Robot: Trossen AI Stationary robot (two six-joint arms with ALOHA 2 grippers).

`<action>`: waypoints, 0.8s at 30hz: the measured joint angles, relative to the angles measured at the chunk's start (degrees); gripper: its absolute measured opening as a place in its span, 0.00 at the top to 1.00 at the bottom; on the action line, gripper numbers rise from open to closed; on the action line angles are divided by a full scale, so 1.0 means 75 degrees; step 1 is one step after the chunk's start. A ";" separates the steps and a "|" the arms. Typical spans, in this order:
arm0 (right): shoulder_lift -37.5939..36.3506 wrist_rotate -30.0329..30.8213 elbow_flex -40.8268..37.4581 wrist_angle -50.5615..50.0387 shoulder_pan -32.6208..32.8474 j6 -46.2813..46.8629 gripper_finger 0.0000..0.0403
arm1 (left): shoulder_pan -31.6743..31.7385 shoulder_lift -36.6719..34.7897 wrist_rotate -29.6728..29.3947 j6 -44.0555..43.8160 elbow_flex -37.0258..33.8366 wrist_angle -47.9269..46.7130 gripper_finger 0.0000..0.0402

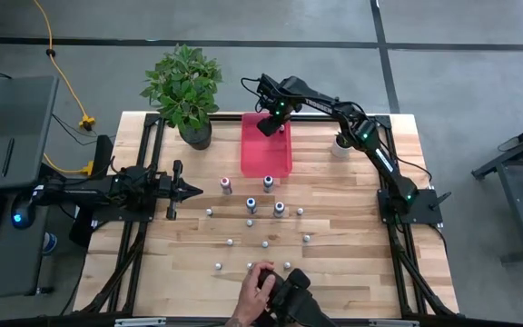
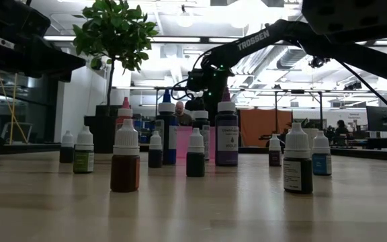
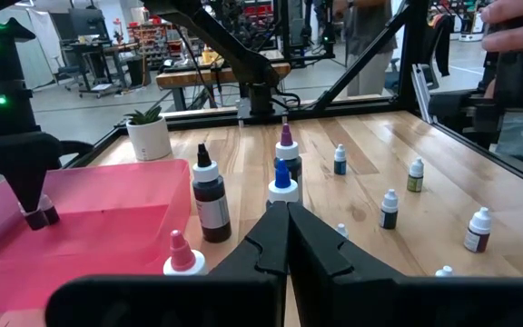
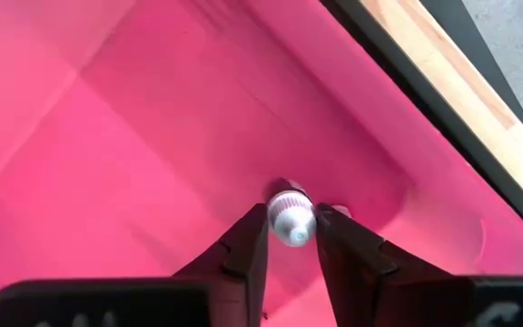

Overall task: Pick & Place food coloring
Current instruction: Put the purple food coloring bottle into the pink bin, then put the pink food coloring bottle into the pink bin

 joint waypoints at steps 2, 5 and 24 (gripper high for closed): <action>0.0002 0.0013 -0.0002 0.0002 -0.0005 0.0004 0.72 | -0.0001 0.0001 0.0000 0.0001 0.0002 0.0000 1.00; 0.0002 0.0111 0.0000 -0.0001 -0.0008 0.0002 0.67 | 0.0000 0.0000 0.0000 0.0000 0.0000 0.0000 1.00; -0.0515 0.0203 0.0315 0.0013 0.0035 0.0022 0.55 | -0.0001 0.0002 0.0000 0.0001 0.0000 0.0000 1.00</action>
